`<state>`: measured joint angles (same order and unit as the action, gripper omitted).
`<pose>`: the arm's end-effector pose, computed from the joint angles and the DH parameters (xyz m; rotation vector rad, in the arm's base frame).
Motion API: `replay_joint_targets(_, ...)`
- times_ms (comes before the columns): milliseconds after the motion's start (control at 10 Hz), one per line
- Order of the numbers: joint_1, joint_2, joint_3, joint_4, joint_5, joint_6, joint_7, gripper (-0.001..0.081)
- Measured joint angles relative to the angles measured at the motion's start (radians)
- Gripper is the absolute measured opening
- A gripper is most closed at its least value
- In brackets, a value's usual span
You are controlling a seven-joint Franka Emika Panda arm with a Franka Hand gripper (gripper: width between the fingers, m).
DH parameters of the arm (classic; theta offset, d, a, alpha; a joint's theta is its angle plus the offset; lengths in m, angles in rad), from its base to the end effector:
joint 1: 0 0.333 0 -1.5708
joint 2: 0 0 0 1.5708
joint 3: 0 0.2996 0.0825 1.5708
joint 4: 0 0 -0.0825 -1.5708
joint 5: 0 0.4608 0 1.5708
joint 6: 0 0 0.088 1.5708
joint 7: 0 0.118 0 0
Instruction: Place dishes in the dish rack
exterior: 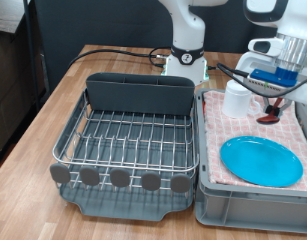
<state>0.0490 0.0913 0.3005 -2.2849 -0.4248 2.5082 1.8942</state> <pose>0.5548 0.2045 0.2457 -2.5349 1.7736 -0.4390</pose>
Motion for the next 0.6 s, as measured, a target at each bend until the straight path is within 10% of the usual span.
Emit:
replay_joint_targets(400, -0.006, -0.091, -0.011, -0.034, 0.126, -0.064, -0.072, 0.0075)
replay_joint_targets(600, -0.010, -0.099, -0.026, -0.037, 0.119, -0.161, 0.112, 0.0075)
